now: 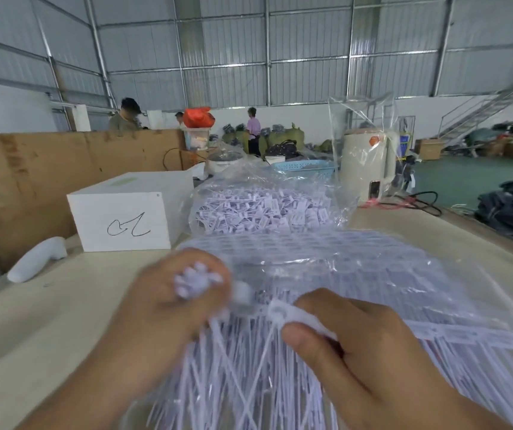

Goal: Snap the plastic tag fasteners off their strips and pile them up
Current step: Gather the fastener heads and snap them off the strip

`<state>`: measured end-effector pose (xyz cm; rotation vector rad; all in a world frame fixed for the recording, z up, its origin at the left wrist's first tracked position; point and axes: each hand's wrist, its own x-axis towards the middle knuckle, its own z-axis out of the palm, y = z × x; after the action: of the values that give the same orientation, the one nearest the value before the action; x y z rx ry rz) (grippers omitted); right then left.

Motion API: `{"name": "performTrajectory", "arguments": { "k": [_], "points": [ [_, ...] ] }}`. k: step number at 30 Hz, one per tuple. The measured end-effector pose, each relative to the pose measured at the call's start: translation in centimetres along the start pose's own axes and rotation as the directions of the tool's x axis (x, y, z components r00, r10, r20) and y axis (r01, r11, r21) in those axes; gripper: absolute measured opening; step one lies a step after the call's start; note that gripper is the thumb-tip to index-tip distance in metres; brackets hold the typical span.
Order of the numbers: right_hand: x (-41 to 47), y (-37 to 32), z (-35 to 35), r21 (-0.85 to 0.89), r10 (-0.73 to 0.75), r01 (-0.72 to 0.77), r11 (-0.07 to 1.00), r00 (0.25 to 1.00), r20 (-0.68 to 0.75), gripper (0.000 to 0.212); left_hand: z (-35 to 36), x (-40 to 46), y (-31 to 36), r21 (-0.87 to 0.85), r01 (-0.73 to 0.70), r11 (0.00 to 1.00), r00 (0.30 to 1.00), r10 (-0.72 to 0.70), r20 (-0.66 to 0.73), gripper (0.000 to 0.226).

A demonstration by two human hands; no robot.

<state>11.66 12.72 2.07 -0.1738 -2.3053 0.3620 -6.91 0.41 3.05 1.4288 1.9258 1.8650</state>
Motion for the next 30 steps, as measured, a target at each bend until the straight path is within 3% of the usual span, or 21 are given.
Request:
{"name": "performTrajectory", "arguments": {
  "k": [2,3,8,11,19,21,23,26,30],
  "points": [
    [0.0,0.6,0.3,0.137,0.069,-0.096,0.986,0.979,0.19,0.023,1.8,-1.6,0.4,-0.002,0.014,1.0,0.94,-0.013,0.342,0.013],
    [0.0,1.0,0.4,0.166,0.075,-0.119,0.979,0.966,0.247,0.028,2.3,-2.0,0.5,-0.026,0.034,0.999,0.9,-0.02,0.436,0.017],
    [0.2,2.0,0.2,0.251,0.069,-0.173,0.952,0.924,0.375,0.038,1.7,-2.0,1.2,-0.143,0.192,0.971,0.847,-0.09,0.524,0.045],
    [0.2,2.2,0.3,0.219,0.085,-0.195,0.956,0.899,0.43,0.045,1.9,-2.1,1.5,-0.162,0.194,0.968,0.808,-0.064,0.585,0.037],
    [0.0,2.4,0.7,0.183,0.049,-0.144,0.973,0.895,0.444,0.049,2.1,-1.9,1.4,-0.171,0.206,0.963,0.797,-0.064,0.601,0.021],
    [0.2,2.3,0.3,0.179,0.033,-0.118,0.977,0.907,0.419,0.035,2.0,-1.8,1.4,-0.15,0.193,0.97,0.827,-0.078,0.557,0.016],
    [0.6,2.5,-0.1,0.148,0.06,-0.131,0.98,0.912,0.406,0.007,1.8,-1.6,1.1,-0.092,0.178,0.98,0.874,-0.114,0.473,0.015],
    [0.8,3.0,-0.5,0.141,0.147,-0.219,0.966,0.906,0.397,0.023,2.1,-1.8,0.9,-0.08,0.179,0.981,0.903,-0.132,0.408,0.025],
    [1.3,2.3,-0.4,0.259,0.262,-0.326,0.909,0.932,0.25,0.031,3.5,-2.1,1.4,-0.18,0.203,0.962,0.952,-0.151,0.268,0.017]
  ]
}}
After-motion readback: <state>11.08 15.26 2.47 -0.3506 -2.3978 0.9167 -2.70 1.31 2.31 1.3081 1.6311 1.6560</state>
